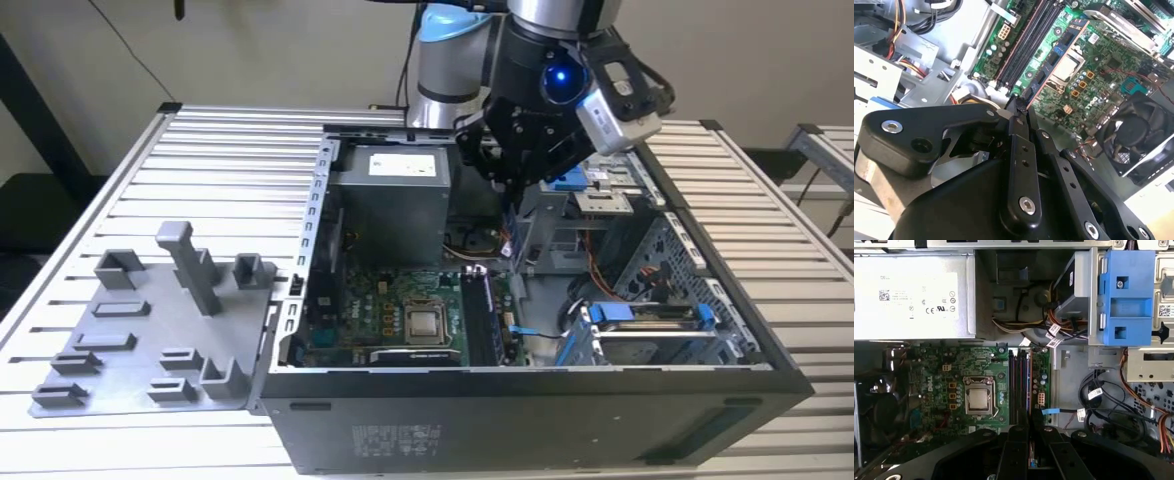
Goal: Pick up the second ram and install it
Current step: 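Insert the second ram into the second slot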
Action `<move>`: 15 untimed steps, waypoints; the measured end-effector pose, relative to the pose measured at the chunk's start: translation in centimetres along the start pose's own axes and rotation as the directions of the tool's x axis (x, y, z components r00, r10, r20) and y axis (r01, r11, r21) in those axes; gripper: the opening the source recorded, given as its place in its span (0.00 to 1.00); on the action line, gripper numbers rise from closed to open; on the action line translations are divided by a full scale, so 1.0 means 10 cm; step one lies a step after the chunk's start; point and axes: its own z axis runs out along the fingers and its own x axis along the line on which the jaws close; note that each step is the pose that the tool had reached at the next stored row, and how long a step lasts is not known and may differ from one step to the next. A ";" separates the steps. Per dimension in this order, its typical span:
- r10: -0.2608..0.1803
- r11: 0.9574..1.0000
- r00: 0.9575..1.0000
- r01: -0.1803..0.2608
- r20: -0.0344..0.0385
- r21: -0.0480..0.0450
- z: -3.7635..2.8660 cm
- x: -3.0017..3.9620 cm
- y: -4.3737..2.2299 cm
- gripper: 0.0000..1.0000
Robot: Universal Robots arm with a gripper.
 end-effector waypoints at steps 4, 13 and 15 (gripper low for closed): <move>0.000 1.000 1.000 0.000 0.000 0.000 0.006 0.004 -0.001 0.14; -0.001 1.000 1.000 0.001 0.000 0.000 0.089 0.006 -0.001 0.14; -0.004 1.000 1.000 0.004 0.002 0.000 0.125 0.006 -0.002 0.14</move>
